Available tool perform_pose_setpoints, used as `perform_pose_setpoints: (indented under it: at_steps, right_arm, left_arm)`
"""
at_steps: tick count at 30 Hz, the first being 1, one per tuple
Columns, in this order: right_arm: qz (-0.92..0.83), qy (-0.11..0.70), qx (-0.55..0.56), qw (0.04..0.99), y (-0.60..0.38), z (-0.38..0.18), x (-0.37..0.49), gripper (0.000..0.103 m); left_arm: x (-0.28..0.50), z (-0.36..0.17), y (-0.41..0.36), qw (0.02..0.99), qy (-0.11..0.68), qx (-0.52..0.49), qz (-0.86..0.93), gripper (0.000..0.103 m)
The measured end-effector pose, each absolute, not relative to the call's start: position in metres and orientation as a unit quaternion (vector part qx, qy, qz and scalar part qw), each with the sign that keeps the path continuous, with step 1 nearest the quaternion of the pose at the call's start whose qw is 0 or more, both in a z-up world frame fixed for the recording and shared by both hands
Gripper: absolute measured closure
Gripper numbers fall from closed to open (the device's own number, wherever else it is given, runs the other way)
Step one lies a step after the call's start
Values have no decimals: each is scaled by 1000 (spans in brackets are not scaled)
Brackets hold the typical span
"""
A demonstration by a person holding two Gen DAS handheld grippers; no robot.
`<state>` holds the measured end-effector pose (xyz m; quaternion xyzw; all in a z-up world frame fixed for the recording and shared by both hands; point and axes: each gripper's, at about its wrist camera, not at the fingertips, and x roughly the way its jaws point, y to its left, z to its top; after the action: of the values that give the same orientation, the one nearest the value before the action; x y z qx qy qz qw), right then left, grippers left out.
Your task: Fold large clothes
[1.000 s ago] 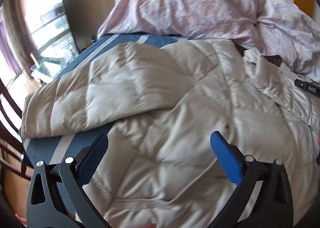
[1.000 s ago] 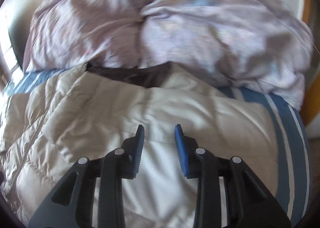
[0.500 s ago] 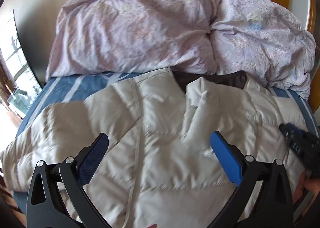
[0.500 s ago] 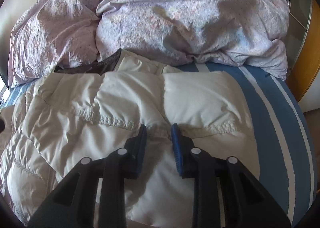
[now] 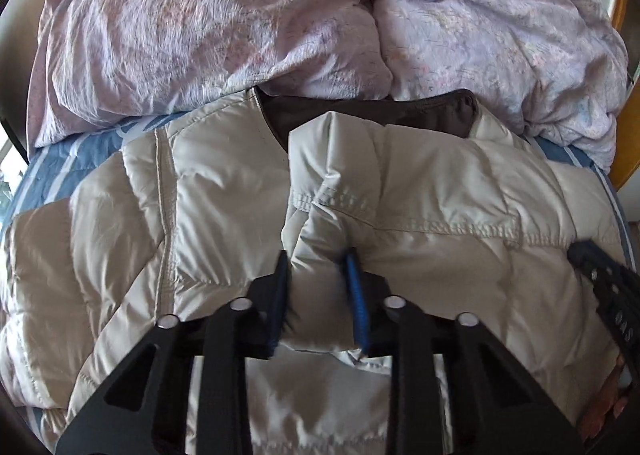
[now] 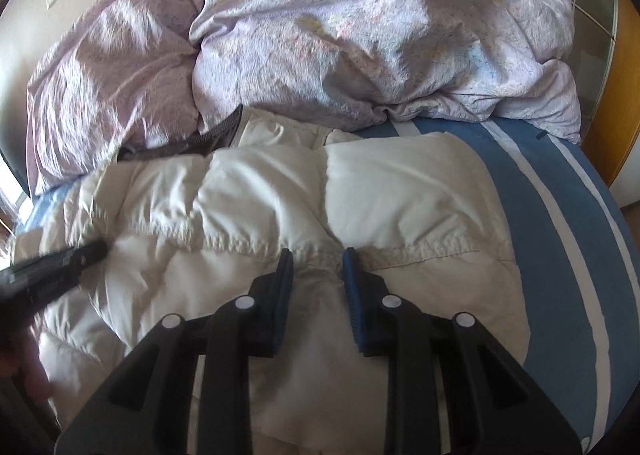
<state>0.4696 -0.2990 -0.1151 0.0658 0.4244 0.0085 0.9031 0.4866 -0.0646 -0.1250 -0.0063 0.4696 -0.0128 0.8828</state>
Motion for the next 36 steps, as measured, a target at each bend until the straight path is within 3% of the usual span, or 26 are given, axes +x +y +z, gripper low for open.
perform_pose_setpoints:
  at_steps: [6, 10, 15, 20, 27, 36]
  right_arm:
    - [4, 426, 64, 903, -295, -119, 476, 77]
    - [1, 434, 56, 899, -292, -132, 479, 77]
    - [-8, 433, 39, 901, -287, -143, 478, 77]
    - [-17, 426, 25, 904, -283, -148, 476, 77]
    - [-19, 429, 34, 902, -286, -153, 478, 77]
    - [7, 414, 61, 908, -285, -138, 465, 75]
  left_arm:
    - [462, -119, -65, 881, 472, 23, 3, 83]
    - [462, -106, -58, 895, 443, 19, 48, 64]
    - [464, -81, -68, 918, 393, 6, 41, 64]
    - [489, -113, -104, 895, 445, 37, -11, 64]
    - [489, -138, -108, 897, 438, 57, -6, 63]
    - [471, -113, -93, 902, 431, 27, -14, 63]
